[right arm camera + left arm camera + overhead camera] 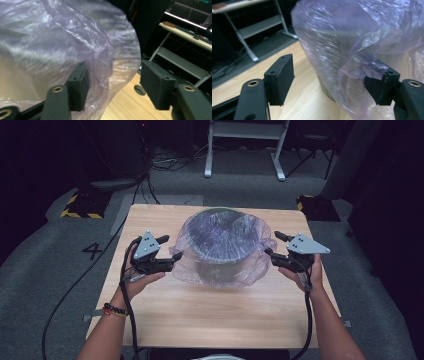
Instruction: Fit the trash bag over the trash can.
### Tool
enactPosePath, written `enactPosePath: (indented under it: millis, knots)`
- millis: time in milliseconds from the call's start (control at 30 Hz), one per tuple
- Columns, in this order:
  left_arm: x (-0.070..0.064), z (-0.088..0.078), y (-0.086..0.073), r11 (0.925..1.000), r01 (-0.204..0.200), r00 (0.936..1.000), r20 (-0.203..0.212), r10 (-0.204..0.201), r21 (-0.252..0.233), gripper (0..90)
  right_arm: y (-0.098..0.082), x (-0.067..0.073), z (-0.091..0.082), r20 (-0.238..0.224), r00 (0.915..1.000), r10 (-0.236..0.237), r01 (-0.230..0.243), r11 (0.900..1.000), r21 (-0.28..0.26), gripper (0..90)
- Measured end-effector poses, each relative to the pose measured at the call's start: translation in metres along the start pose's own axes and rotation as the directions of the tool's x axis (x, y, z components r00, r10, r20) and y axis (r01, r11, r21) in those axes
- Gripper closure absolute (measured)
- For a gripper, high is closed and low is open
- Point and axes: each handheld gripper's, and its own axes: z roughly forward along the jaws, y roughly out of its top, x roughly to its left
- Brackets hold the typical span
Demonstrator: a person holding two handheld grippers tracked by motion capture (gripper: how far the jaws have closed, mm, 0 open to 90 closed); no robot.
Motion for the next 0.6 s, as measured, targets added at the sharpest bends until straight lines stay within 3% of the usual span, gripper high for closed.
enactPosePath:
  millis: [100,167,300,433,600]
  knots:
    - [0.010,-0.006,0.001,0.9991,0.033,0.9994,-0.003,-0.033,-0.025,33.5,0.004,-0.005,-0.001,-0.001,0.9996,0.029,-0.029,0.999,-0.025,51.9]
    - [0.016,-0.009,0.001,0.9979,0.054,0.9980,0.036,-0.053,-0.037,42.5,0.006,-0.011,-0.001,0.005,0.9988,0.050,-0.049,0.998,-0.041,60.8]
    - [0.017,-0.011,0.009,0.9989,0.017,0.9999,0.000,-0.017,-0.043,65.2,0.010,-0.019,0.003,0.011,0.9976,0.068,-0.068,0.997,-0.044,74.5]
    - [0.015,-0.005,0.019,0.9993,-0.015,0.9998,-0.015,0.014,-0.036,75.1,0.016,-0.024,0.009,0.013,0.9974,0.071,-0.070,0.997,-0.040,81.8]
    - [0.020,0.009,0.029,0.9998,-0.002,0.9996,-0.028,0.001,-0.019,85.7,0.021,-0.027,0.019,0.021,0.9978,0.064,-0.063,0.998,-0.013,86.5]
